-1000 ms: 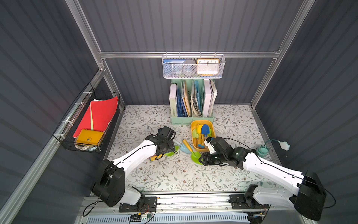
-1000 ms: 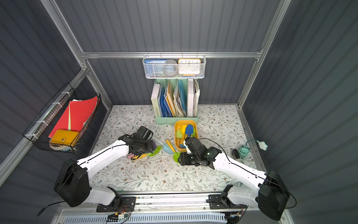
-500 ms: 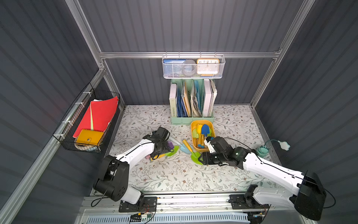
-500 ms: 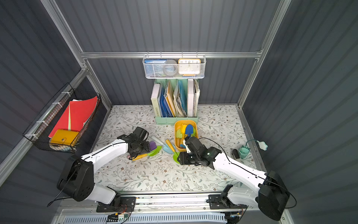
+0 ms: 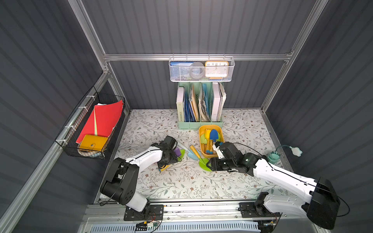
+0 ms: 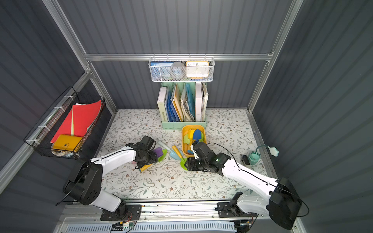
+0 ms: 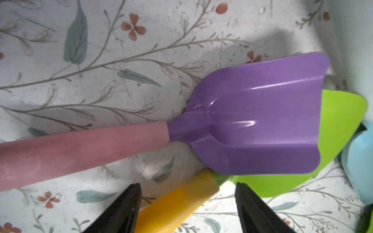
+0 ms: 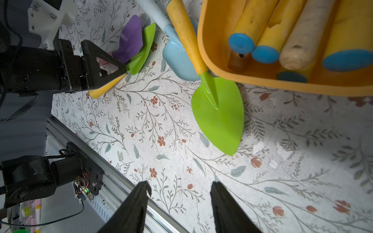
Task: Put the shovel into the storage box
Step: Pick up the shovel from the center of the board.
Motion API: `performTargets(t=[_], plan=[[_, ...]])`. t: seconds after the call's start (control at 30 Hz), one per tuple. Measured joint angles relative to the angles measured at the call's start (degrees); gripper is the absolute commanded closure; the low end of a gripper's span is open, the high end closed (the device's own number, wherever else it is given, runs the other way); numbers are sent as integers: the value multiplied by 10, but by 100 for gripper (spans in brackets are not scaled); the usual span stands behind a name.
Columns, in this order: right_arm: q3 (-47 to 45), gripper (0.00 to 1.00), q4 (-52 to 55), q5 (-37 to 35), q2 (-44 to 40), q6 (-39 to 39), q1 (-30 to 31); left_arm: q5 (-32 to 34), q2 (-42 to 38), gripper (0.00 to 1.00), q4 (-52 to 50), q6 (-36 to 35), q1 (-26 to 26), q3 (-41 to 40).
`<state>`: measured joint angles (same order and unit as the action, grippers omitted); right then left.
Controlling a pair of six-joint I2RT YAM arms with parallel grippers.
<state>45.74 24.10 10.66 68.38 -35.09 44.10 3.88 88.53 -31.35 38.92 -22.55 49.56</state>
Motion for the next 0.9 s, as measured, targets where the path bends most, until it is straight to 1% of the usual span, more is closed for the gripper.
performTargets(t=[0.1,0.23,0.4,0.5,0.6,0.9], plan=[[0,45,-2,-1,2,0,0,-11,-8,30,5,0,0,-7],[0,45,-3,-2,5,0,0,-24,-15,33,6,0,-10,-17],[0,46,-5,-2,28,0,0,-37,-14,37,8,9,-50,-26],[0,46,-5,-2,33,-1,0,-39,-9,38,10,15,-77,-27],[0,46,-5,-2,35,-2,0,-40,-2,41,15,18,-94,-28],[0,46,-6,-2,35,-3,0,-48,-2,59,35,32,-100,-33]])
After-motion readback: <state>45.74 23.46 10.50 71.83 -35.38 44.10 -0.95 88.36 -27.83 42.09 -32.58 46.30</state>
